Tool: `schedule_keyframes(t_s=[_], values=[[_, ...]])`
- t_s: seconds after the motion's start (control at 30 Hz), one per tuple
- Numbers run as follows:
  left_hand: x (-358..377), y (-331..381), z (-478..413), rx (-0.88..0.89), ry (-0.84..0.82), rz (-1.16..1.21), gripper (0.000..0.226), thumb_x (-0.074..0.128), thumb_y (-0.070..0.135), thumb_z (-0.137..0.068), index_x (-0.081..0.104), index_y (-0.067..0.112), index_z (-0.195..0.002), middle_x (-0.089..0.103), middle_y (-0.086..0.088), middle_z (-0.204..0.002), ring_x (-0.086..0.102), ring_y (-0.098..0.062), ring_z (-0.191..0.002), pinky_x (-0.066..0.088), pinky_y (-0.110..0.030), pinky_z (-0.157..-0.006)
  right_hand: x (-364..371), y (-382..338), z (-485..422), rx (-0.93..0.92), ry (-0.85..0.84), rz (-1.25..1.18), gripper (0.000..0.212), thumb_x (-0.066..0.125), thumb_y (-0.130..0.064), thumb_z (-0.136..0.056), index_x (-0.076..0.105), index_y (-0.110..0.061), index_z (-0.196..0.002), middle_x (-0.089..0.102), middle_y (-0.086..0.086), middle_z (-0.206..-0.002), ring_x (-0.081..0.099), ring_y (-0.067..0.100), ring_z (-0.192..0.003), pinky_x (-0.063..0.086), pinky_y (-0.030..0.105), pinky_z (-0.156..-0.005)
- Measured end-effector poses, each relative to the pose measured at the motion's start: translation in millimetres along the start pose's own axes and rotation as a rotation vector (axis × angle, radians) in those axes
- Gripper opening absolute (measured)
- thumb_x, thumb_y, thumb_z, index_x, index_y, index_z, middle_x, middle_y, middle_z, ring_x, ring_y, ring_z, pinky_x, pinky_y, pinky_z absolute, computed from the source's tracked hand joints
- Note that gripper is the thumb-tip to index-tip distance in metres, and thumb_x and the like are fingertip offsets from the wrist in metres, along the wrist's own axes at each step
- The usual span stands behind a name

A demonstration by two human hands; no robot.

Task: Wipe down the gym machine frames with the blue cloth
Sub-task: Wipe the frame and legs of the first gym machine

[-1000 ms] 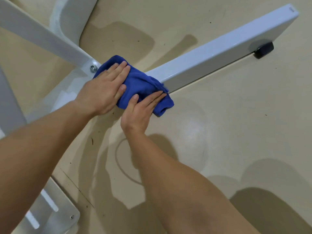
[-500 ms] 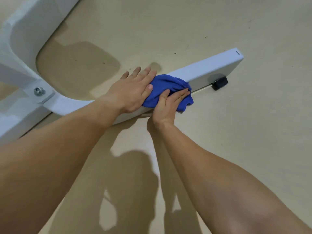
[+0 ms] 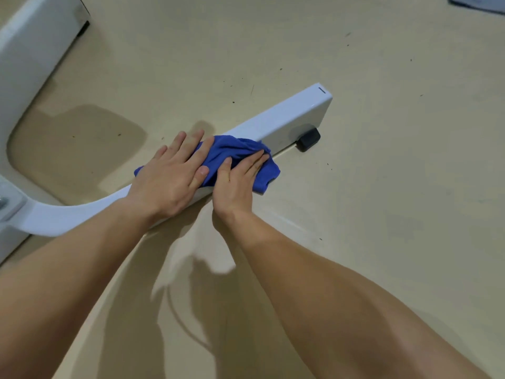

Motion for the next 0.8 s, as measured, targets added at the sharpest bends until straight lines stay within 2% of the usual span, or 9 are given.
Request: schedule_keyframes(t_s=[0.23,0.4,0.5,0.63,0.8], values=[[-4.1,48.3,-62.0,0.007,0.053,-0.028,0.059,0.008,0.046,-0.102,-0.003,0.027,-0.157,0.000,0.002,-0.166,0.004,-0.027,-0.152,0.018,-0.045,-0.120,-72.9,1.2,-64.2,-0.105,0.045,0.142,0.075,0.028,-0.037,-0.107,-0.021,0.000,-0.151,-0.025,0.014,-0.161,-0.021,0.019,-0.150,-0.007,0.034,-0.123],[-5.9,83.4,-110.9,0.022,0.050,0.000,0.058,0.011,0.046,-0.104,-0.004,0.030,-0.157,-0.003,0.004,-0.166,0.002,-0.025,-0.152,0.016,-0.047,-0.121,-120.4,10.9,-105.6,-0.100,0.016,0.208,0.075,0.025,-0.041,-0.106,-0.020,-0.002,-0.152,-0.024,0.011,-0.162,-0.020,0.016,-0.150,-0.009,0.029,-0.122],[-6.2,99.5,-138.0,0.021,0.024,0.028,0.057,0.012,0.046,-0.105,-0.006,0.032,-0.156,-0.008,0.006,-0.166,-0.003,-0.023,-0.153,0.011,-0.046,-0.122,-143.6,11.8,-125.9,-0.077,0.000,0.228,0.076,0.025,-0.042,-0.106,-0.020,-0.001,-0.152,-0.021,0.010,-0.163,-0.019,0.016,-0.150,-0.007,0.031,-0.122],[-6.1,104.5,-138.0,0.030,0.036,0.014,0.056,0.014,0.044,-0.105,-0.006,0.031,-0.156,-0.010,0.004,-0.165,-0.005,-0.024,-0.152,0.009,-0.046,-0.123,-142.0,11.9,-122.2,-0.043,-0.014,0.208,0.077,0.025,-0.043,-0.106,-0.022,-0.003,-0.152,-0.022,0.009,-0.163,-0.018,0.016,-0.150,-0.006,0.032,-0.122],[-3.1,67.8,-84.1,0.036,0.041,-0.026,0.057,0.014,0.046,-0.104,-0.005,0.032,-0.156,-0.006,0.004,-0.166,-0.001,-0.025,-0.153,0.014,-0.045,-0.122,-88.0,16.7,-76.1,-0.016,-0.072,0.196,0.074,0.025,-0.036,-0.107,-0.019,0.003,-0.151,-0.024,0.015,-0.162,-0.021,0.019,-0.150,-0.008,0.035,-0.123]])
Point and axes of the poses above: each hand's wrist, its own z-axis away from the middle knuckle, its own x-axis out of the palm, y = z × x, the point moved 7 cm from there along -z, towards the middle knuckle
